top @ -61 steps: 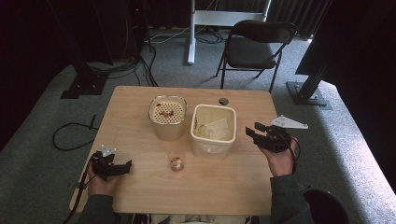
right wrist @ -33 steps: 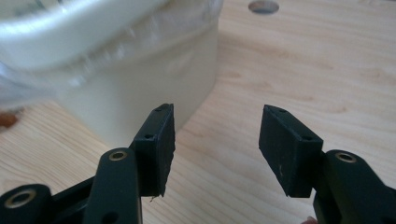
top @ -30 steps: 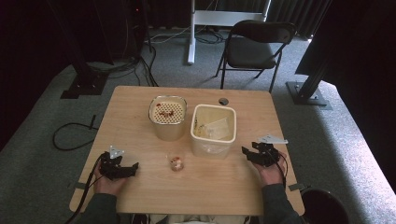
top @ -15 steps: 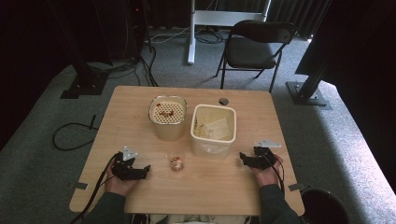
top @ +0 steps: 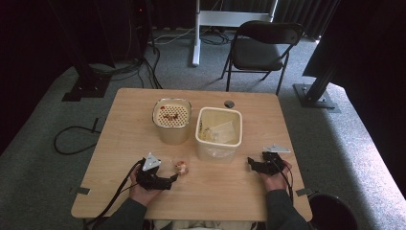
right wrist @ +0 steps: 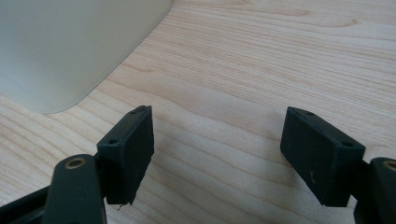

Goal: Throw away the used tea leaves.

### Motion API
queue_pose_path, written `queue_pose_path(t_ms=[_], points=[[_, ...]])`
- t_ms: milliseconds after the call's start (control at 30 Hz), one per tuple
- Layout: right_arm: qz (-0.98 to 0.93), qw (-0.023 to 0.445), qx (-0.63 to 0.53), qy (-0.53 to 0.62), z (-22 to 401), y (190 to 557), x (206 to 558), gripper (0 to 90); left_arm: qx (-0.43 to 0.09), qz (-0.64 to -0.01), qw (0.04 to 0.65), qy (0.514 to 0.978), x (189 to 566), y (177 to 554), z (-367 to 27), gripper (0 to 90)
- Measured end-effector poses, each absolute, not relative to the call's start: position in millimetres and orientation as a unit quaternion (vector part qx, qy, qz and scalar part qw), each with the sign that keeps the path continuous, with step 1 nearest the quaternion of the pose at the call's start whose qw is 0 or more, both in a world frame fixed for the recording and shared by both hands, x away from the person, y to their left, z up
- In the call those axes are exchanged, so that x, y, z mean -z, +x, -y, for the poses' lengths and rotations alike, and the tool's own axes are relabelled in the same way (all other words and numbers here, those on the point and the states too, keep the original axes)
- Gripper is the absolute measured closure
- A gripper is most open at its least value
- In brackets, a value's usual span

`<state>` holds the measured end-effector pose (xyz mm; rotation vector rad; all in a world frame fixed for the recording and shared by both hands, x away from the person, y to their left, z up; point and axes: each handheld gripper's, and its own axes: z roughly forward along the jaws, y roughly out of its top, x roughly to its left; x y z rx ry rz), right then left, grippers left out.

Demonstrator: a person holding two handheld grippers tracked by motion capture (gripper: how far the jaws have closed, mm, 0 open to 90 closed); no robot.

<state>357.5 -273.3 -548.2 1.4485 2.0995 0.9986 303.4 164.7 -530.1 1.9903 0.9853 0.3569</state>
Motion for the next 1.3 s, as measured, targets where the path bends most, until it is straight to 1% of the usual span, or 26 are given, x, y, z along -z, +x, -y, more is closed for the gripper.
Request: queue_pose_path(t_ms=[67,133,233,400,533,800,1200,1300], points=[[-0.752,0.203,-0.356,0.517,273,357,549,25.1,-0.142,-0.384,0.442,0.798,529,305,-157,5.8],[-0.752,0.204,-0.355,0.517,272,357,549,25.1,-0.154,-0.368,0.455,0.796,526,306,-151,7.3],[-0.751,0.205,-0.356,0.517,273,357,549,25.4,-0.156,-0.362,0.469,0.79,522,311,-145,14.4],[-0.751,0.205,-0.355,0.517,273,356,549,25.4,-0.167,-0.357,0.478,0.785,519,318,-137,16.5],[-0.752,0.205,-0.355,0.516,272,356,549,25.4,-0.179,-0.351,0.488,0.779,513,318,-136,25.0],[-0.753,0.206,-0.355,0.515,272,356,549,25.4,-0.193,-0.351,0.484,0.778,510,319,-136,27.3],[-0.76,0.218,-0.342,0.508,269,355,549,27.4,-0.239,-0.376,0.494,0.747,486,329,-172,28.0],[-0.761,0.22,-0.34,0.507,269,355,549,27.5,-0.255,-0.392,0.492,0.734,481,333,-188,29.2]])
